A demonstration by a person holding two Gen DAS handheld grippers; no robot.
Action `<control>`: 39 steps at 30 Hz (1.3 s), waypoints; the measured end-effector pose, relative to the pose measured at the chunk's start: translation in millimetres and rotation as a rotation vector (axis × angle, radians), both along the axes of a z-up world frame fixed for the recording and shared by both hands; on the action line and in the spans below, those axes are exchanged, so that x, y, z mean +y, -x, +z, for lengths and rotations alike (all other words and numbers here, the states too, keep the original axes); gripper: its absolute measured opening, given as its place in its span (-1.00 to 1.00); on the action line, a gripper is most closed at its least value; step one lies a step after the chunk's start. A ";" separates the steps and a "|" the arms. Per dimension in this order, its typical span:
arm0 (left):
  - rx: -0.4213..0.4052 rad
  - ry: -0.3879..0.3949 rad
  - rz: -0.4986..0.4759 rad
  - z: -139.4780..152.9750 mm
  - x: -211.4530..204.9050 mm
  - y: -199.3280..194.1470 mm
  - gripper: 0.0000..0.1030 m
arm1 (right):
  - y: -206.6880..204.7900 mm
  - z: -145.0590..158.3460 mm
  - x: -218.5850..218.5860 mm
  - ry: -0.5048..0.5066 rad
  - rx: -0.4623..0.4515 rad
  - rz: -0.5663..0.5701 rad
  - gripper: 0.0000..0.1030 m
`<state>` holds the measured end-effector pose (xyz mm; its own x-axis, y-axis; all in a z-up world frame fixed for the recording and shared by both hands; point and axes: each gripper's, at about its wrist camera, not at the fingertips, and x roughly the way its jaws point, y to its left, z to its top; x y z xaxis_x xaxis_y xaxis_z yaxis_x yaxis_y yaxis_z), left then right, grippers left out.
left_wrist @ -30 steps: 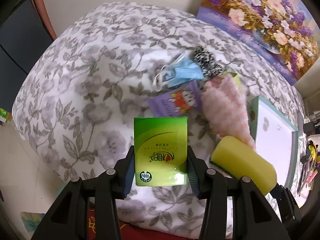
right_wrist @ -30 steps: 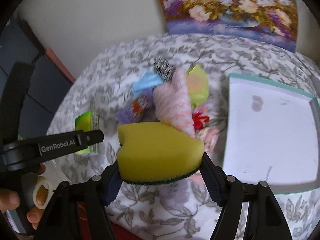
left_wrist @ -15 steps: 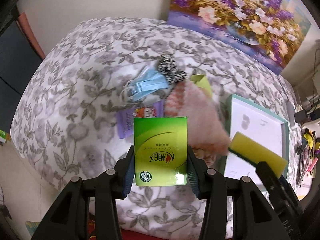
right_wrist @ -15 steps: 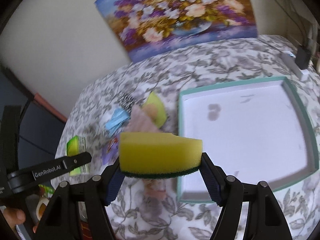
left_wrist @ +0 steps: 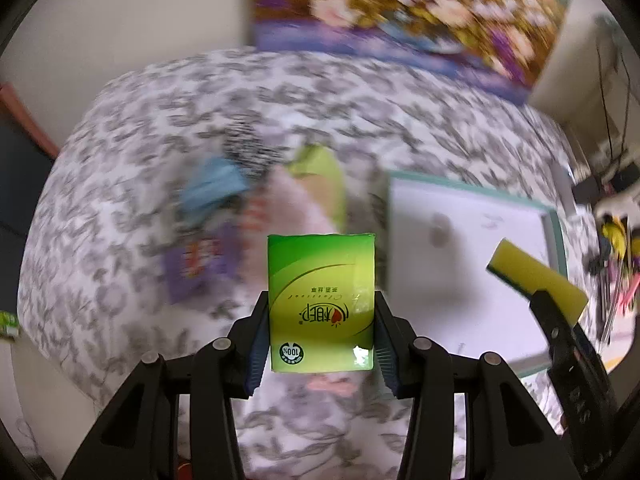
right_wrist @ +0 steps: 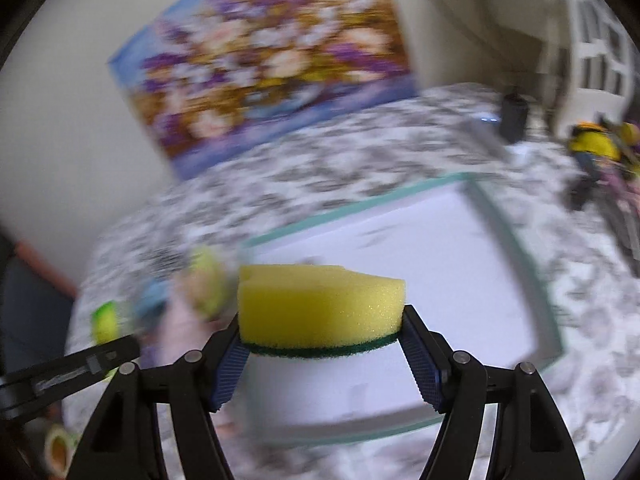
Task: Organize soft objects
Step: 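Carry the sponge and tissue pack into the white tray and release both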
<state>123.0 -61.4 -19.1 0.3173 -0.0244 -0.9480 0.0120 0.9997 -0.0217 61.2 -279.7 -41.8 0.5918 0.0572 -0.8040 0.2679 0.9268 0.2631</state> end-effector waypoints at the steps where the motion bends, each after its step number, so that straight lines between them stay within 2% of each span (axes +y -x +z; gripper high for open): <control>1: 0.011 -0.003 -0.022 -4.7 -11.3 -2.6 -0.06 | -0.4 -2.4 -9.4 0.006 0.006 -0.031 0.43; 5: 0.047 -0.024 -0.101 -24.0 -53.0 -10.8 -0.06 | 0.8 -10.0 -48.2 0.049 0.017 -0.155 0.43; 10: 0.062 -0.029 -0.168 -42.6 -95.4 -21.3 -0.06 | 3.0 -19.4 -83.7 0.099 0.030 -0.250 0.43; 14: 0.071 -0.018 -0.200 -54.2 -121.0 -29.9 -0.06 | -0.9 -27.6 -100.1 0.114 0.046 -0.285 0.44; 19: 0.047 -0.010 -0.233 -59.3 -140.9 -39.3 -0.04 | -8.8 -35.5 -105.3 0.136 0.074 -0.272 0.43; 20: 0.045 -0.006 -0.237 -60.4 -142.9 -40.5 0.13 | -10.5 -36.3 -104.0 0.142 0.077 -0.267 0.45; 21: 0.048 0.000 -0.238 -61.4 -144.0 -41.5 0.43 | -11.4 -34.9 -103.4 0.148 0.078 -0.255 0.47; 23: 0.060 0.024 -0.233 -62.6 -142.9 -43.7 0.65 | -12.6 -32.5 -101.3 0.155 0.080 -0.230 0.53; 25: 0.060 0.040 -0.215 -61.5 -139.2 -45.5 0.65 | -13.0 -31.1 -100.2 0.150 0.082 -0.218 0.74; 26: 0.056 0.045 -0.205 -60.3 -136.6 -46.1 0.65 | -12.7 -30.5 -100.0 0.146 0.084 -0.217 0.94; 27: 0.055 0.043 -0.196 -59.4 -133.8 -46.8 0.66 | -12.4 -30.1 -99.6 0.141 0.085 -0.214 1.00; 28: 0.053 0.036 -0.188 -58.7 -131.2 -47.1 0.68 | -12.2 -29.9 -98.6 0.143 0.088 -0.209 1.00; 30: 0.049 0.018 -0.172 -57.8 -125.6 -47.7 0.85 | -12.3 -30.1 -95.9 0.157 0.097 -0.195 1.00; 39: 0.042 -0.002 -0.088 -58.5 -92.8 -50.2 0.85 | -9.3 -42.6 -92.9 0.168 0.157 -0.194 1.00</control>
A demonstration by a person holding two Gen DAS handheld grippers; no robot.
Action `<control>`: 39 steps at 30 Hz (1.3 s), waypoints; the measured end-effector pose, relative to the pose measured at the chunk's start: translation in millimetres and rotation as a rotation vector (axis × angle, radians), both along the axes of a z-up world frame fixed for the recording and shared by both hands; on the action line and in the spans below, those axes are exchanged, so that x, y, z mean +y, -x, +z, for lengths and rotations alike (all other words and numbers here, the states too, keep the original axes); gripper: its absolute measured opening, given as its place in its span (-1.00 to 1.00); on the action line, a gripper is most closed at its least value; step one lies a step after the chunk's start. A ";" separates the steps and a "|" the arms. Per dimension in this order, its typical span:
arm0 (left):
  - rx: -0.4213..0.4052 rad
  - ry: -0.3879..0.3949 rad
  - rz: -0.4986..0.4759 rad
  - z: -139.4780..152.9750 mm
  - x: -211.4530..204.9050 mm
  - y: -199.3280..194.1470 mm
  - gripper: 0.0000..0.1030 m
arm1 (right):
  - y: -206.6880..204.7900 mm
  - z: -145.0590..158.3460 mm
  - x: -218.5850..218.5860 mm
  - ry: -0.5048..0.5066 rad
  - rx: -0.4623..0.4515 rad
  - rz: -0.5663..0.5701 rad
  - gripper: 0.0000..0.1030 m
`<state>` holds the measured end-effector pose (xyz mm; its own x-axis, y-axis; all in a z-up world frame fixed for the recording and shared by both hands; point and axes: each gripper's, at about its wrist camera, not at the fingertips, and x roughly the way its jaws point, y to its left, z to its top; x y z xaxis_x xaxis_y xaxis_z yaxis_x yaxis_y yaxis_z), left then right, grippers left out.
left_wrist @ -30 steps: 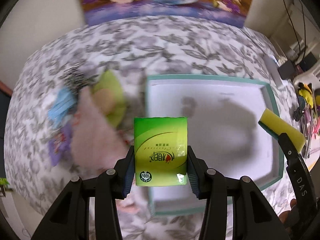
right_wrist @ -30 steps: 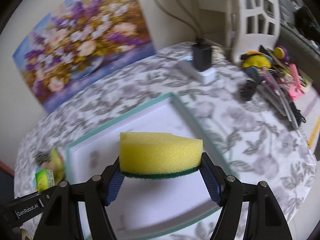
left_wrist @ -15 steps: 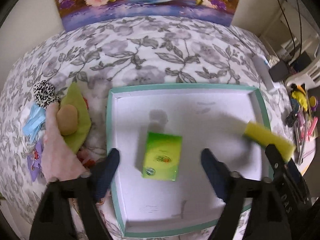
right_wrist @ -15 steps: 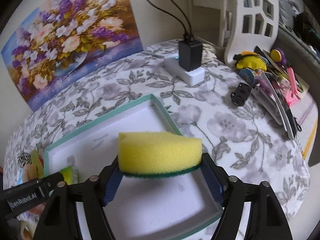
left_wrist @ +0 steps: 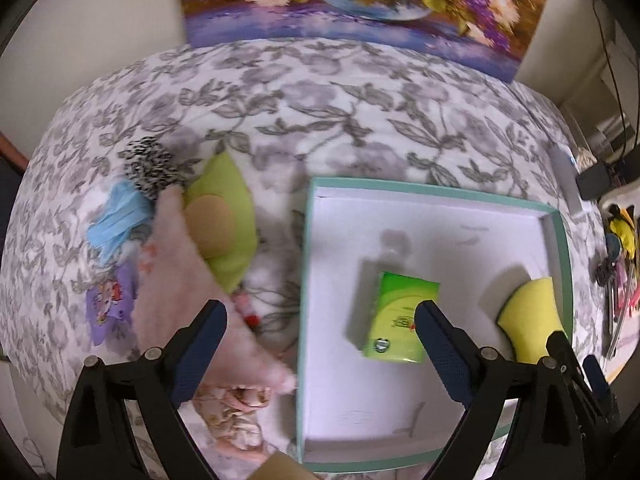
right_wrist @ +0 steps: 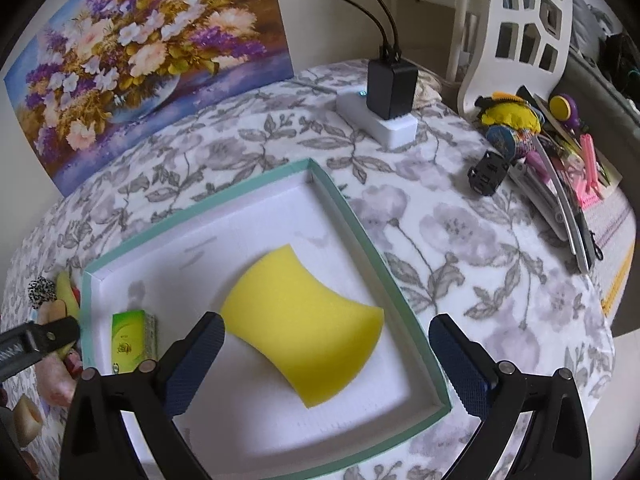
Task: Organize soft objects
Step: 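Carry the sponge and tissue pack into the white tray and release both, then move the left gripper to the purple wipes pack while the right reaches the pink towel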
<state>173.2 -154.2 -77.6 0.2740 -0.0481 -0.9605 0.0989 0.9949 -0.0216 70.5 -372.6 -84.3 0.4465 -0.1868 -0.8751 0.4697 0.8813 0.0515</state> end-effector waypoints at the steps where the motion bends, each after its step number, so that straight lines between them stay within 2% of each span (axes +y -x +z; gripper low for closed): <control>1: -0.006 0.000 0.008 1.0 3.3 0.3 0.85 | 0.6 -0.5 0.1 -0.003 0.003 -0.001 1.00; 7: -0.039 0.030 0.050 11.4 28.0 6.1 0.85 | 7.2 4.0 9.5 -0.005 0.011 -0.004 1.00; 10: -0.068 0.044 0.080 19.6 42.5 9.8 0.86 | 11.5 8.5 19.6 -0.036 0.001 0.009 1.00; 12: -0.081 0.059 0.100 23.8 52.3 12.0 0.99 | 13.6 10.4 28.3 -0.045 0.008 0.017 1.00; 17: -0.091 0.071 0.135 27.9 80.8 20.5 0.99 | 17.3 16.8 54.4 -0.060 0.008 0.050 1.00; 25: -0.123 0.078 0.229 35.2 136.2 34.6 0.99 | 9.8 26.6 116.1 -0.066 -0.003 0.172 1.00; 28: -0.138 0.055 0.268 37.3 158.3 39.6 0.99 | 5.7 26.9 144.5 -0.068 -0.004 0.243 1.00; 39: -0.152 0.062 0.415 35.2 232.6 41.9 0.99 | -13.9 15.8 230.4 -0.085 0.000 0.436 1.00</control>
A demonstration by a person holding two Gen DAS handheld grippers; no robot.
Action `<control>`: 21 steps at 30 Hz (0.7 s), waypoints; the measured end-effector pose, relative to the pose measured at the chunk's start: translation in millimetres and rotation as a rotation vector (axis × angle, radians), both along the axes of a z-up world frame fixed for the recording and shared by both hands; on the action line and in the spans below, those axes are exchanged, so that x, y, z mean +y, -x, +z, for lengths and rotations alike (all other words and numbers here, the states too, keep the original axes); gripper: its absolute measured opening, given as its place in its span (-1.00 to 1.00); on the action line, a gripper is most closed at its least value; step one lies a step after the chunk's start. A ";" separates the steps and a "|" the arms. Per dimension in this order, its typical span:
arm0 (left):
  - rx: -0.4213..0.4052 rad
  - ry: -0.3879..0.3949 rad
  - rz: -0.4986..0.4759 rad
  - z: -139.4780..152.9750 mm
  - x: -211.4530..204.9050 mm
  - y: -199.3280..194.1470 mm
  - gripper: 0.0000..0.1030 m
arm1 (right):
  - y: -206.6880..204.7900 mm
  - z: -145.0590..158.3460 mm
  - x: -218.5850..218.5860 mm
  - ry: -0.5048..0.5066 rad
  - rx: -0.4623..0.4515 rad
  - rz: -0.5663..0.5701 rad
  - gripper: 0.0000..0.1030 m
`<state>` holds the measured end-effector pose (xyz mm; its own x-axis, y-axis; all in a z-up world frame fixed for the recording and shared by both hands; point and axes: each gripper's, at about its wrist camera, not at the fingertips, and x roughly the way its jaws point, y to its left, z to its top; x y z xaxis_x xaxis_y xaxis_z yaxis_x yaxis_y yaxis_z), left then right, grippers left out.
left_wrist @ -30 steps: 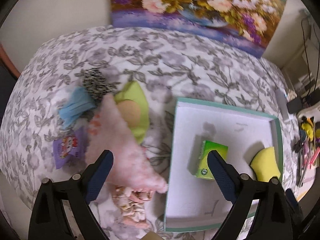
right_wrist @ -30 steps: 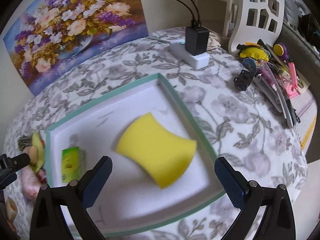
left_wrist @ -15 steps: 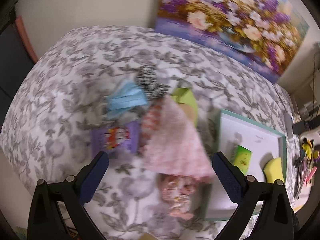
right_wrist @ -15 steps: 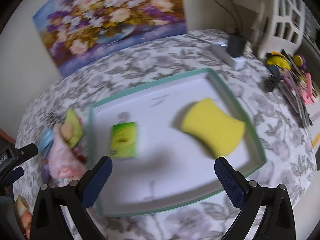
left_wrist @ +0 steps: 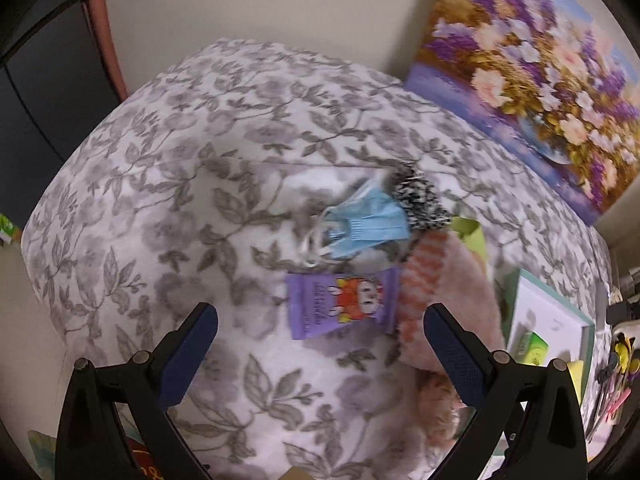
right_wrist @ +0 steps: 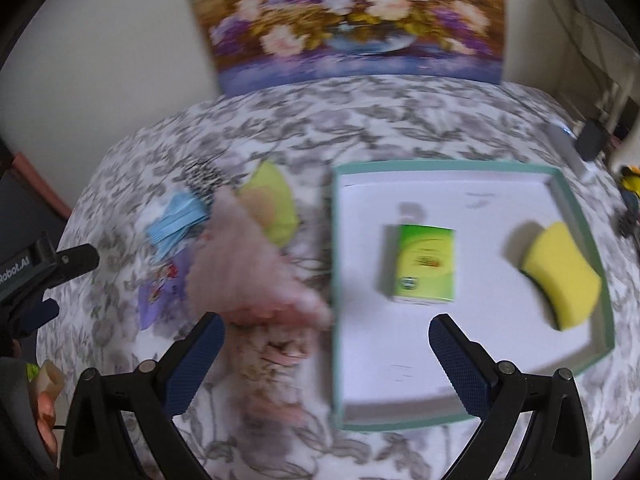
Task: Organize soft objects
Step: 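Move the left gripper to the purple wipes pack while the right reaches the pink towel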
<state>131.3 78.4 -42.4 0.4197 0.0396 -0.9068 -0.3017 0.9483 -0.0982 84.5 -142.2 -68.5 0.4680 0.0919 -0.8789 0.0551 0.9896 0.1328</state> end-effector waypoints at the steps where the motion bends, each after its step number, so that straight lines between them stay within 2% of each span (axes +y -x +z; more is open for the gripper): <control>1: 0.008 0.003 0.006 -2.3 4.2 -0.8 0.99 | -2.5 -2.8 7.5 0.002 0.004 0.015 1.00; 12: 0.092 0.064 0.083 -33.2 46.3 -11.0 0.99 | -22.8 -24.9 40.9 0.010 0.038 0.064 1.00; 18: 0.126 0.025 0.104 -40.8 62.1 -14.9 0.99 | -30.6 -31.4 50.5 0.054 0.037 0.084 1.00; 21: 0.159 0.034 0.093 -48.2 62.6 -18.0 0.99 | -35.0 -34.4 51.8 0.046 0.041 0.084 1.00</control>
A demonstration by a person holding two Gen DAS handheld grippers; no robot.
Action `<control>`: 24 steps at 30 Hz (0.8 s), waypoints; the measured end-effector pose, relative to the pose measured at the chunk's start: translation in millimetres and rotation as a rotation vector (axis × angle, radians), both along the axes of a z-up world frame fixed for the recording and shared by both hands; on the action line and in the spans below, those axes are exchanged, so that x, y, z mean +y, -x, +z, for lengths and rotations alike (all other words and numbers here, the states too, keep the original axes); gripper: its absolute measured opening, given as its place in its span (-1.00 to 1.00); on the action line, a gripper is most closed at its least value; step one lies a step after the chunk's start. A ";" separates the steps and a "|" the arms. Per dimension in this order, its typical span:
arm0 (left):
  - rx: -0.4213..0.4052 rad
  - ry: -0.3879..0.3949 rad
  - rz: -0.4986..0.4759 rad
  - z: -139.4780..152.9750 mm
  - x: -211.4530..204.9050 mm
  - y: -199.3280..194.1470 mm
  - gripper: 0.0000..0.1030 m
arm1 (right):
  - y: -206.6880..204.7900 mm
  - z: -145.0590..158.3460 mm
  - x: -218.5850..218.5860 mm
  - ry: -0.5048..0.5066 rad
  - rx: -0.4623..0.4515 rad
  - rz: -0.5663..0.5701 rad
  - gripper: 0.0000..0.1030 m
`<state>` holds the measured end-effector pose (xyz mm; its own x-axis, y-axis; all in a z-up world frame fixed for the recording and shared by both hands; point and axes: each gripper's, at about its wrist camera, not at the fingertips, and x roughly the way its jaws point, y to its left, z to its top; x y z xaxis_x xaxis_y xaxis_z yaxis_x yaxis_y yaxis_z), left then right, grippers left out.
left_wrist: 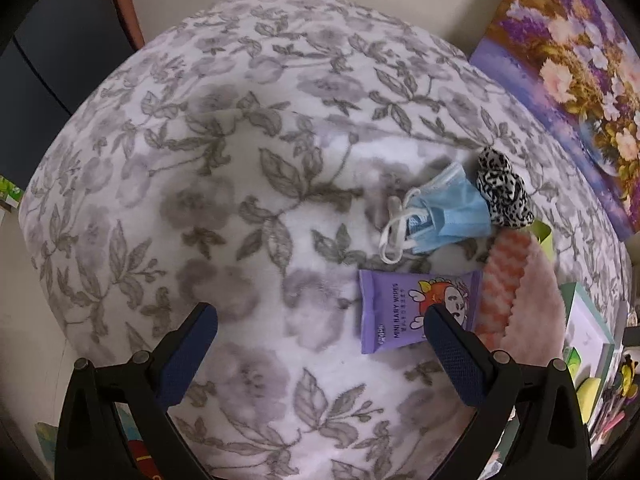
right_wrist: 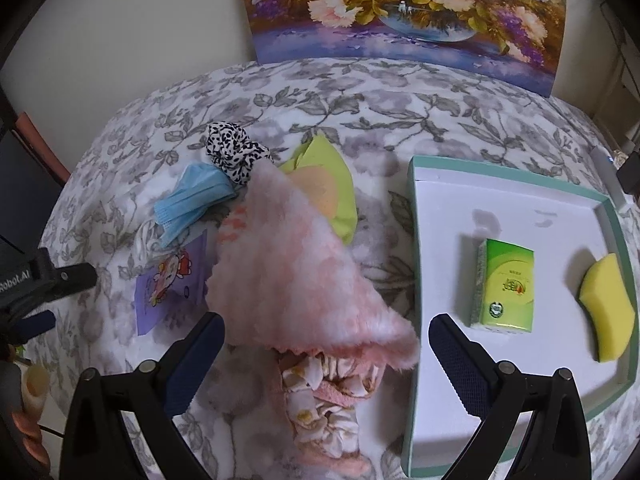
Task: Organize soft objects
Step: 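Move the left gripper to the purple wipes pack while the right reaches the pink towel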
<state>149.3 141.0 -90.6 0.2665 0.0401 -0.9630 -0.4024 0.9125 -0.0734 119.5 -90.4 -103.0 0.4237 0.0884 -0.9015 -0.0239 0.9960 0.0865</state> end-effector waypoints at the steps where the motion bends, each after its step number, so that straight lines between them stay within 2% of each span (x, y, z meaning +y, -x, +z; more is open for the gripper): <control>1: 0.007 0.005 -0.006 -2.2 -1.9 -1.7 0.99 | -1.4 -1.2 0.8 0.000 0.001 0.002 1.00; 11: 0.059 0.015 -0.097 -20.9 -37.8 -19.7 0.99 | -9.8 -14.2 4.8 0.020 0.014 0.009 1.00; 14: 0.067 0.039 -0.118 -27.9 -46.9 -25.2 0.99 | -11.3 -15.0 6.2 0.033 0.005 0.022 1.00; 17: 0.082 0.072 -0.131 -36.6 -53.4 -30.9 0.99 | -13.2 -15.4 6.8 0.039 -0.001 0.026 1.00; 24: 0.112 0.076 -0.137 -52.5 -60.5 -42.9 0.99 | -16.9 -14.9 7.6 0.036 -0.014 0.028 0.96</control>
